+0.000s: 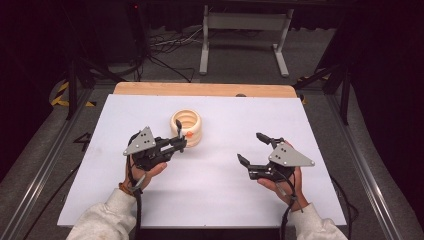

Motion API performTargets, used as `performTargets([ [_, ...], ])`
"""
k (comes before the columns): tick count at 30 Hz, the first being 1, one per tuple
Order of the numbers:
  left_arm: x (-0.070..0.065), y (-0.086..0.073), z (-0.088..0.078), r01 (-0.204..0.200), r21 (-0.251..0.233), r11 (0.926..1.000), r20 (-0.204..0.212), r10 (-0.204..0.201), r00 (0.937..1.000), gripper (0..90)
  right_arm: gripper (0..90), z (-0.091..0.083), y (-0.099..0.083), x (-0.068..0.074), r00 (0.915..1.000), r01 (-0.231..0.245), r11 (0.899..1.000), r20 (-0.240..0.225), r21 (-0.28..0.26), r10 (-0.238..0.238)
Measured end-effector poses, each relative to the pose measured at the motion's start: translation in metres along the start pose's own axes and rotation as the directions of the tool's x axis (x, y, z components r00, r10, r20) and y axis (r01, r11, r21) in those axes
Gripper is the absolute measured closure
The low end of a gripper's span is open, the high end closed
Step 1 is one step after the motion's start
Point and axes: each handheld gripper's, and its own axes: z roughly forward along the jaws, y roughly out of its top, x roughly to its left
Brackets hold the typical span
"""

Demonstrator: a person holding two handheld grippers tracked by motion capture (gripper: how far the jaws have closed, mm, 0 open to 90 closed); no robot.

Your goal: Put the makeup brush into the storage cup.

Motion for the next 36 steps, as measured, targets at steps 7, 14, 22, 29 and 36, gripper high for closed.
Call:
performTargets([
  [7,0.008,0.012,-0.008,-0.011,-0.024,0.9996,-0.024,0.010,0.9997,79.2,10.0,-0.012,-0.014,-0.005,0.9978,0.031,0.998,0.056,0.048,-0.034],
  [14,0.017,0.033,-0.007,-0.038,-0.043,0.9983,-0.044,0.036,0.9984,79.2,8.0,-0.030,-0.031,-0.013,0.9951,0.022,0.996,0.094,0.085,-0.030],
  [22,0.028,0.051,-0.005,-0.063,-0.056,0.9964,-0.065,0.059,0.9961,79.2,7.3,-0.049,-0.046,-0.018,0.9931,0.007,0.995,0.115,0.102,-0.018],
  [29,0.038,0.061,-0.002,-0.076,-0.063,0.9951,-0.079,0.071,0.9943,79.2,7.4,-0.066,-0.053,-0.021,0.9905,-0.007,0.997,0.138,0.080,-0.005],
  [36,0.048,0.066,0.006,-0.081,-0.066,0.9945,-0.089,0.075,0.9932,79.2,7.4,-0.077,-0.060,-0.021,0.9880,-0.017,0.998,0.154,0.062,0.007],
])
